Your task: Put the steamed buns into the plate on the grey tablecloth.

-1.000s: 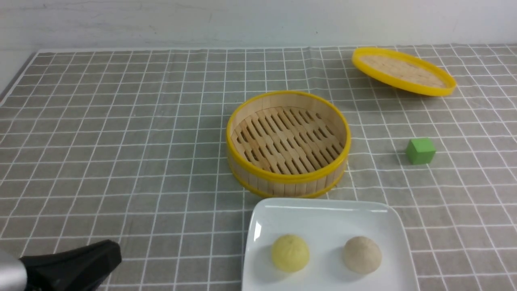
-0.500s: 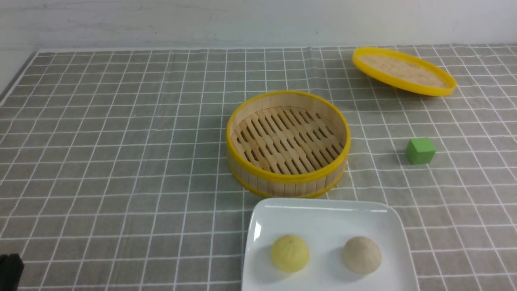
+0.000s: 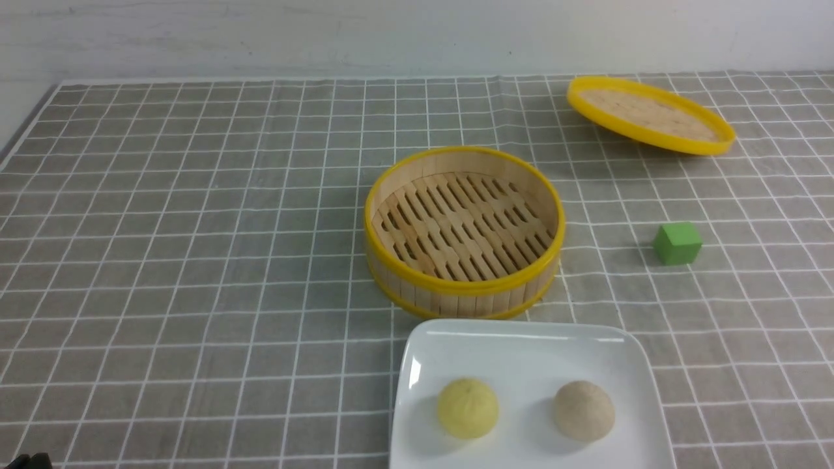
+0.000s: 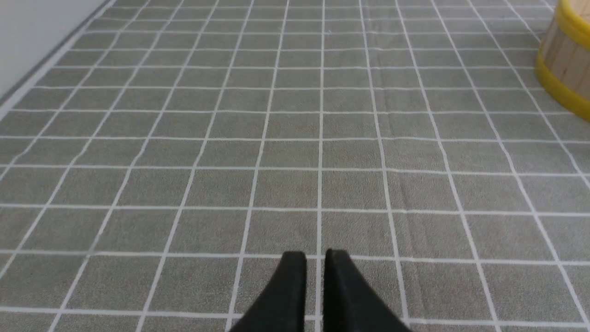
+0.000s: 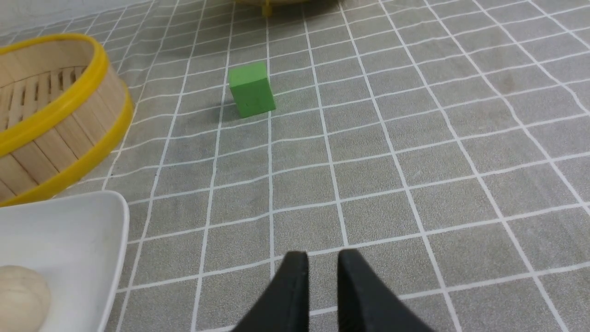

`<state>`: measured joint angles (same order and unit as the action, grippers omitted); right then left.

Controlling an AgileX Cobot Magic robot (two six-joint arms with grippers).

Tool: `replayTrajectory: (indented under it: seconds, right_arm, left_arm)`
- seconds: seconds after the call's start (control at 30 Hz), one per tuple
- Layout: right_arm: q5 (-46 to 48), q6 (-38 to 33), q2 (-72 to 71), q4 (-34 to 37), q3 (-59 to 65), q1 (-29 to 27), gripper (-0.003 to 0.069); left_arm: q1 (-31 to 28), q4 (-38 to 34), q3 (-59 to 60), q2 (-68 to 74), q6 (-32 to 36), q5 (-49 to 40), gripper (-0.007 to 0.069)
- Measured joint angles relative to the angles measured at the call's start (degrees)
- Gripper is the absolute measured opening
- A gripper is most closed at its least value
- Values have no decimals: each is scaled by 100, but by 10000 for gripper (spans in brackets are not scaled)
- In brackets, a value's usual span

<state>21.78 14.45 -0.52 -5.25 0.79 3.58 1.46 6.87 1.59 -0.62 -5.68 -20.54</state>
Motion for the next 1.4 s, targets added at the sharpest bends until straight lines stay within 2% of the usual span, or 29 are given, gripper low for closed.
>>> replayTrajectory:
  seconds: [0.23,0.37,0.7,1.4]
  right_arm:
    - [1,0,0,0,0,0,126]
    - [6,0,0,0,0,0,127]
    - [6,0,0,0,0,0,139]
    - [6,13,0,0,0,0,167]
  left_arm:
    - [41,6,-5,0,0,-36,98]
    - [267,23,-5,0,0,-40,103]
    - [3,37,-9,-5,0,-47,110]
    - [-2,184,-9,-5,0,-53,141]
